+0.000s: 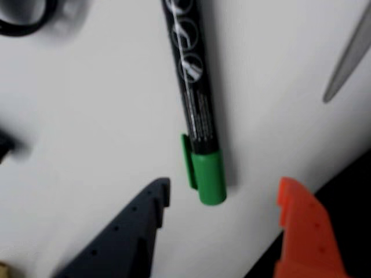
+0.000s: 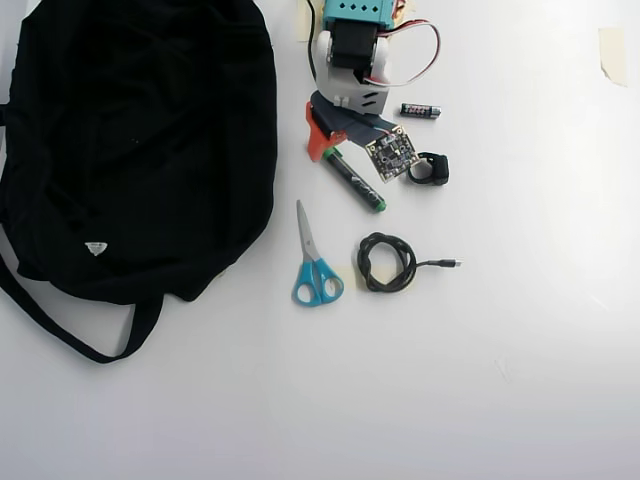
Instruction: Put the green marker into the black bag
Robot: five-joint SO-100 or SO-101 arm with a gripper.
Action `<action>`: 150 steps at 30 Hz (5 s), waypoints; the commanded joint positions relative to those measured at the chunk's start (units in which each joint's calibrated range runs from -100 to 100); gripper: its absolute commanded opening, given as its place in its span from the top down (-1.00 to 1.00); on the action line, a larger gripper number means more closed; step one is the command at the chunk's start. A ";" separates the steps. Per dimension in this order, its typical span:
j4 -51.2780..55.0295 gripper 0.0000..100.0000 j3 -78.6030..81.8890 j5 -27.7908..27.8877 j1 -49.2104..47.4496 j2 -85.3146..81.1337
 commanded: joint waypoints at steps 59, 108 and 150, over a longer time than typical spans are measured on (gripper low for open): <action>-13.17 0.38 -1.74 -1.60 -7.69 15.07; -14.12 0.95 -0.93 -1.76 -7.09 16.89; 15.43 0.95 -34.45 -5.48 -0.14 15.40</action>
